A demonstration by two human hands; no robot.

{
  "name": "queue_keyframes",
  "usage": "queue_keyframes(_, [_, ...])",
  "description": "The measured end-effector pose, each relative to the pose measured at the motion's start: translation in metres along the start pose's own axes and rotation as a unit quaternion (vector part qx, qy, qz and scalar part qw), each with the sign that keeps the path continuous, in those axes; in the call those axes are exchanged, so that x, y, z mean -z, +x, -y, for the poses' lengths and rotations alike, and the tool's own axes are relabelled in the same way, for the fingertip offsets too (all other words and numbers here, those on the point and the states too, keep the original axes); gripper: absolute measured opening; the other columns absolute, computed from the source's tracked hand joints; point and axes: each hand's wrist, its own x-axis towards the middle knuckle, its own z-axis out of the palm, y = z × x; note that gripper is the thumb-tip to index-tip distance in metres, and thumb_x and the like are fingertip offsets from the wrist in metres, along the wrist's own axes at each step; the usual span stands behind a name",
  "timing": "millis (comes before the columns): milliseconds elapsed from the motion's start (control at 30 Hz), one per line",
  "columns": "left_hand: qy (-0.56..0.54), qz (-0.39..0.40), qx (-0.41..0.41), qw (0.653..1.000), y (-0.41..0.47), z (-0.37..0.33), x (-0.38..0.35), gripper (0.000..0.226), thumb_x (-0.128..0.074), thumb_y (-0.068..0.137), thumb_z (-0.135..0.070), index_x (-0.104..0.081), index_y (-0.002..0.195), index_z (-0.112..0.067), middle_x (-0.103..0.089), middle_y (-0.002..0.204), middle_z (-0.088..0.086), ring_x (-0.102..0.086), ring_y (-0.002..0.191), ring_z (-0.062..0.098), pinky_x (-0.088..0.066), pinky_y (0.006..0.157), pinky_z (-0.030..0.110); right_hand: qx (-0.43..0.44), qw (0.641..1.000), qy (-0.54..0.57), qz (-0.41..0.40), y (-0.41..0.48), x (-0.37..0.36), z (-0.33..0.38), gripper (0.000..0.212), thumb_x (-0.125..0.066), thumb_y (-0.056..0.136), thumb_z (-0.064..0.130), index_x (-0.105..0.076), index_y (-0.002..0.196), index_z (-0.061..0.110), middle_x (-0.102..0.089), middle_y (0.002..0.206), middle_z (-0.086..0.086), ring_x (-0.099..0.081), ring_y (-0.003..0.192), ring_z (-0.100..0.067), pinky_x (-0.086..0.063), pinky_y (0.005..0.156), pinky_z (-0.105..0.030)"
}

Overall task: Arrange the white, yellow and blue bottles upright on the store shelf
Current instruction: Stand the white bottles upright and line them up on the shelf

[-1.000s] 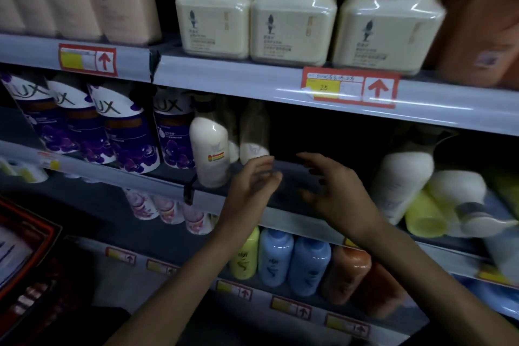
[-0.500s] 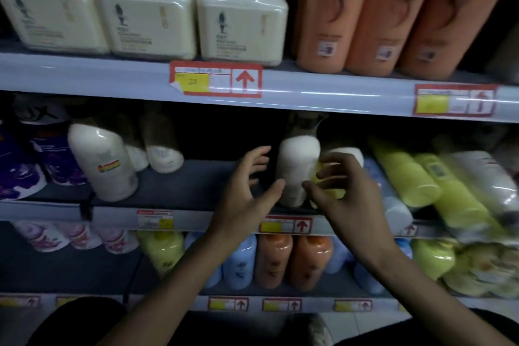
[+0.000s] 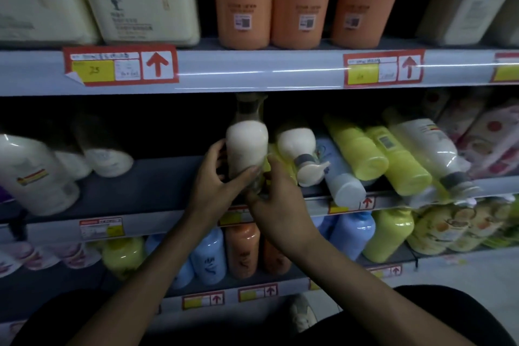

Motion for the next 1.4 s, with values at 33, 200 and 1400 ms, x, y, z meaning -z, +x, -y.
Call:
queue_keyframes(33, [0.004, 0.001, -0.001, 1.000, 0.001, 0.001, -0.002, 0.084, -0.093, 0.070, -0.039, -0.051, 0.142, -0.032, -0.068, 0.129, -0.009, -0.068, 0.116, 0.004, -0.060, 0.094, 0.032, -0.001, 1.000, -0.001, -0.005, 0.001, -0.001, 0.001, 0.039, -0.063, 0.093, 0.012, -0.050, 0.130, 0.012, -0.068, 0.109, -0.005, -0.067, 0.098, -0.023, -0.054, 0.075, -0.037])
queue_keyframes(200, [0.002, -0.019, -0.011, 1.000, 0.004, 0.004, -0.007, 0.083, -0.092, 0.069, -0.038, -0.054, 0.142, -0.026, -0.069, 0.132, -0.002, -0.068, 0.120, 0.011, -0.059, 0.100, 0.043, -0.006, 1.000, -0.003, -0.012, -0.002, -0.004, 0.001, 0.045, -0.062, 0.090, 0.011, -0.049, 0.133, 0.013, -0.066, 0.111, -0.007, -0.065, 0.098, -0.026, -0.056, 0.079, -0.050])
queue_keyframes(1400, [0.008, -0.097, -0.013, 0.995, -0.012, 0.002, 0.042, 0.074, -0.094, 0.072, -0.010, -0.060, 0.137, -0.018, -0.072, 0.124, -0.005, -0.071, 0.110, 0.002, -0.059, 0.083, 0.019, 0.008, 0.993, -0.114, -0.002, -0.003, -0.025, 0.005, 0.064, -0.066, 0.091, 0.017, -0.042, 0.151, 0.013, -0.069, 0.126, -0.010, -0.064, 0.117, -0.028, -0.052, 0.089, -0.038])
